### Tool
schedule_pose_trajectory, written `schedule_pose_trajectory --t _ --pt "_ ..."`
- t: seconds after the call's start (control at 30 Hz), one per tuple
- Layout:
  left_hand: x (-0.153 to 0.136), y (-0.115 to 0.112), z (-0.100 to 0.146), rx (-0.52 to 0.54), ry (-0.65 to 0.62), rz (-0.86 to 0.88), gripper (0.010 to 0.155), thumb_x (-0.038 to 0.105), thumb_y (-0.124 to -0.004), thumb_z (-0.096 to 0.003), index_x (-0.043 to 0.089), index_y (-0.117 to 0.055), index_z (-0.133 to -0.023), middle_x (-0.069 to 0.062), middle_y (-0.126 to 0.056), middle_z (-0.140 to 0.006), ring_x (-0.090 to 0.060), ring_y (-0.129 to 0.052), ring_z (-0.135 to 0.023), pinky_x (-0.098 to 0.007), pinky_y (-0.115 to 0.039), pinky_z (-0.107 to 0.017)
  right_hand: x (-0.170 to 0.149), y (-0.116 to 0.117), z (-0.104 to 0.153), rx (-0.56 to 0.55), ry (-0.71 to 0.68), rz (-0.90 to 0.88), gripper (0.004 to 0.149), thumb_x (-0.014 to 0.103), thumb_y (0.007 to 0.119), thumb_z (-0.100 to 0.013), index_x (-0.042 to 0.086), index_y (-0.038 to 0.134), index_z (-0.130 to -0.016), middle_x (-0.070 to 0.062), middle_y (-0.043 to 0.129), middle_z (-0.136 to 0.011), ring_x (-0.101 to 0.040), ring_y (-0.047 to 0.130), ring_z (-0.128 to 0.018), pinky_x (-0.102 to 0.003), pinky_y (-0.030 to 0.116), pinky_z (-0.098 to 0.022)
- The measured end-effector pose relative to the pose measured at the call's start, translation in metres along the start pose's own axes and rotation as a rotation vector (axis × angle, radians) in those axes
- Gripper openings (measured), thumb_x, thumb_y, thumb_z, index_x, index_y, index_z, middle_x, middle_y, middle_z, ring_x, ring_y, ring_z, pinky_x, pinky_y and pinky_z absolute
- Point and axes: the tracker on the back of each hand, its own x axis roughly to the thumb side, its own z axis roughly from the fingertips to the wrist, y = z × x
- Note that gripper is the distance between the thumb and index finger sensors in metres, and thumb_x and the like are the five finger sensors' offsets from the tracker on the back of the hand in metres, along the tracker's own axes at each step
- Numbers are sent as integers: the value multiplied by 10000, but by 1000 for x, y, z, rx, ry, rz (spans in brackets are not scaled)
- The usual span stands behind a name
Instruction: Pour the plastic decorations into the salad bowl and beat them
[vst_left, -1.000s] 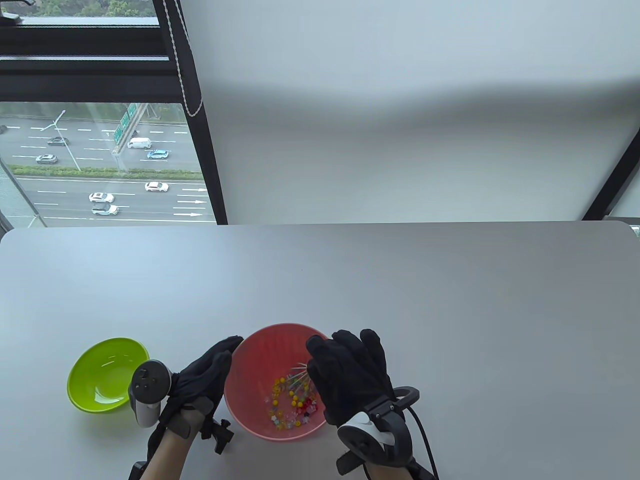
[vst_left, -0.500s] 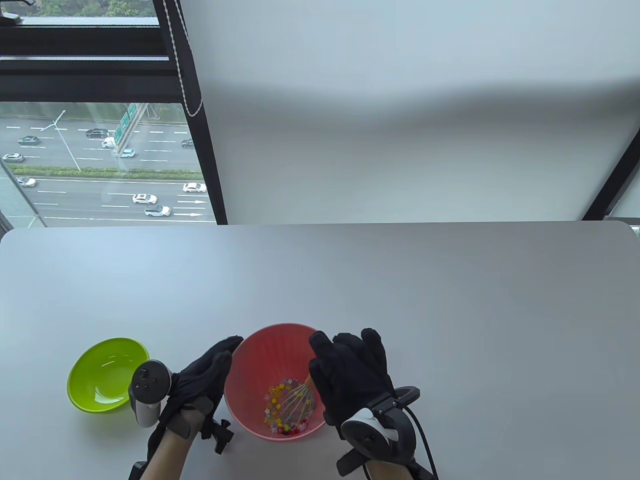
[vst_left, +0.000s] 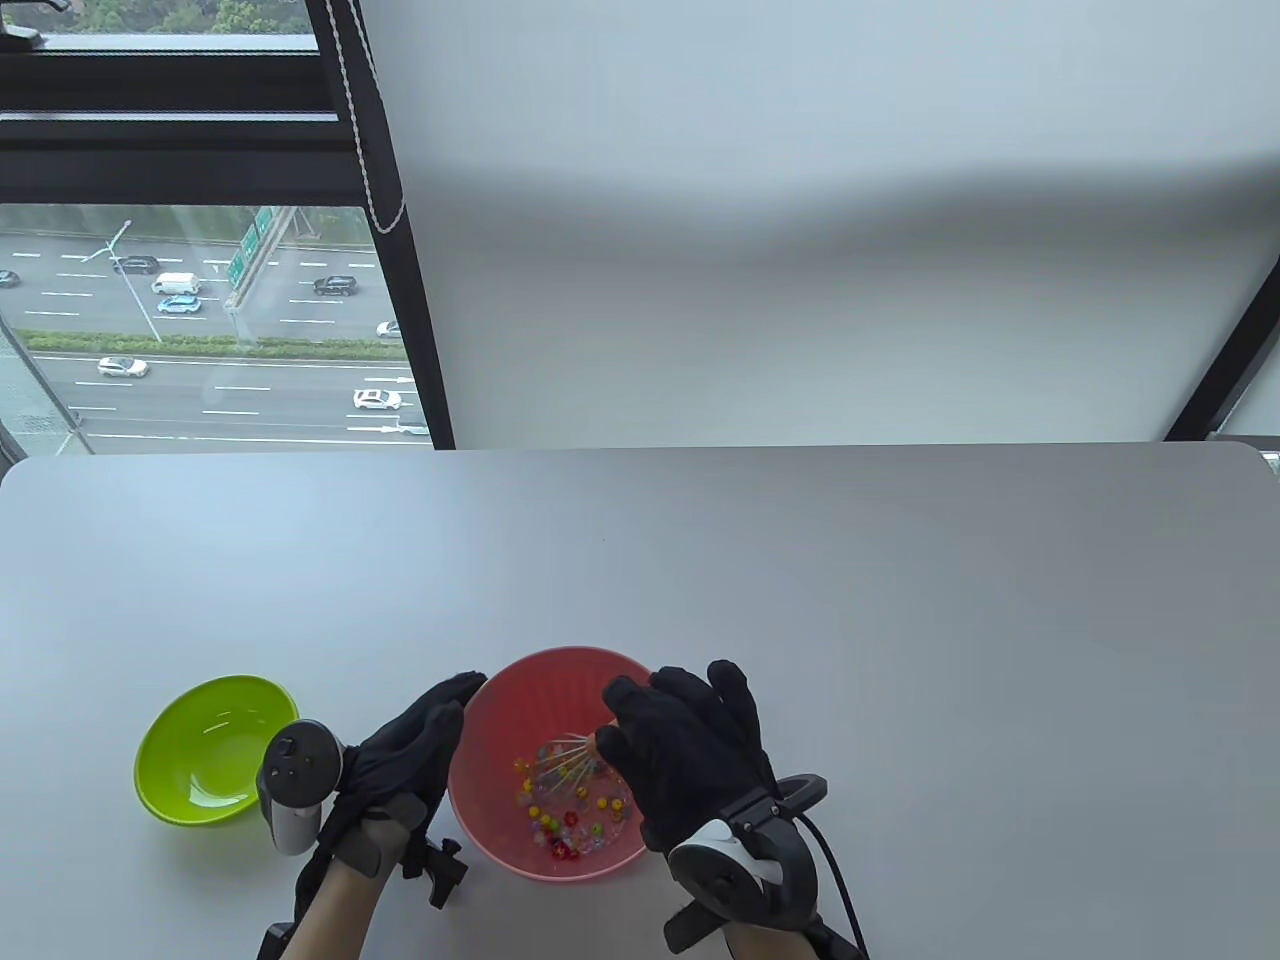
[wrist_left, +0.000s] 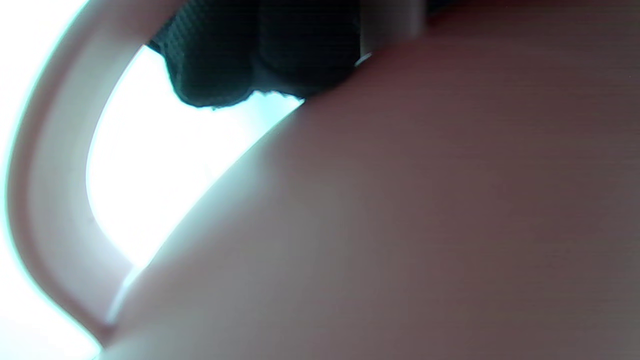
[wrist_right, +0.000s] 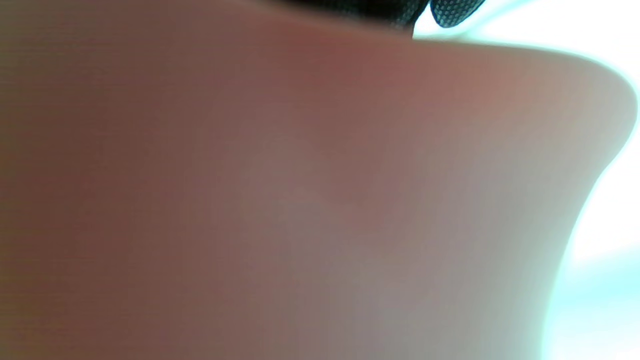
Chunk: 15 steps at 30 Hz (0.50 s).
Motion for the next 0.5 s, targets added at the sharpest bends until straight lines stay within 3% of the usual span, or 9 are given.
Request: schedule_pose_trajectory --t 0.5 --pt "0 0 0 0 0 0 604 564 -561 -565 184 -729 -1003 -33 -902 -568 -311 -896 -600 -583 -622 -690 -2 -3 0 -20 -9 22 466 537 727 -580 389 638 -1013 103 909 -818 -191 780 -891 -519 437 -794"
